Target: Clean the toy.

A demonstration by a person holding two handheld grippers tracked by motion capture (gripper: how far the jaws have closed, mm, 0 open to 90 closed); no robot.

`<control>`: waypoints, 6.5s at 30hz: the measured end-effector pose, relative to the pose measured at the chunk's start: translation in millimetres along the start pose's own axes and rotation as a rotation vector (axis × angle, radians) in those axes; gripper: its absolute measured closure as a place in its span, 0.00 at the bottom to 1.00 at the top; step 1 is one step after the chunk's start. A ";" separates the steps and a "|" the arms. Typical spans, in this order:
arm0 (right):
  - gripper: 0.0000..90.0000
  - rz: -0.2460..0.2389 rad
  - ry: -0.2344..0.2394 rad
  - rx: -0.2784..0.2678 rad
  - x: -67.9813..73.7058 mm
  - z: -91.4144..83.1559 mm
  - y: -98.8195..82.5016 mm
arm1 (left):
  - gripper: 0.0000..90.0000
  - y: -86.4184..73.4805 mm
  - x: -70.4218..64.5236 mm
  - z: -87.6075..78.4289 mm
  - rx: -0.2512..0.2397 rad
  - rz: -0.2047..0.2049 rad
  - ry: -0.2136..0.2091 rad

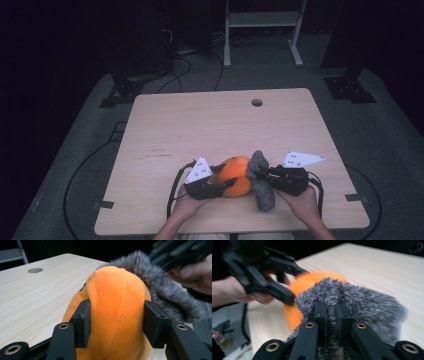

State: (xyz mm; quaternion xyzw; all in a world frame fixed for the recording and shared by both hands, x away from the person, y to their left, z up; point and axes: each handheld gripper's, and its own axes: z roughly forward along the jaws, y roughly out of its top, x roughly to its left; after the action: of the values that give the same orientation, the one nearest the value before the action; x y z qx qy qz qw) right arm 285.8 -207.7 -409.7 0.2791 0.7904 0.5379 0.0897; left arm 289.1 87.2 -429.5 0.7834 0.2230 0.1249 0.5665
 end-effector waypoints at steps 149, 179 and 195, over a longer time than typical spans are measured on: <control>0.89 -0.043 -0.096 0.002 -0.4 0.1 7.1 | 0.50 12.2 -12.2 -7.3 -0.041 0.054 0.011; 0.89 0.002 0.013 0.002 -0.9 9.0 -1.5 | 0.11 -1.6 8.2 -0.6 0.066 -0.032 -0.094; 0.89 -0.084 -0.033 -0.006 14.3 3.3 14.8 | 0.45 11.2 -15.0 1.7 0.052 0.076 0.040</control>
State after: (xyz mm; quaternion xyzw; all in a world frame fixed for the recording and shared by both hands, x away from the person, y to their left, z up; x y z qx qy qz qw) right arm 280.5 -193.4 -395.4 0.2544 0.7981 0.5315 0.1261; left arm 279.1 75.5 -418.7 0.8032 0.2076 0.1562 0.5361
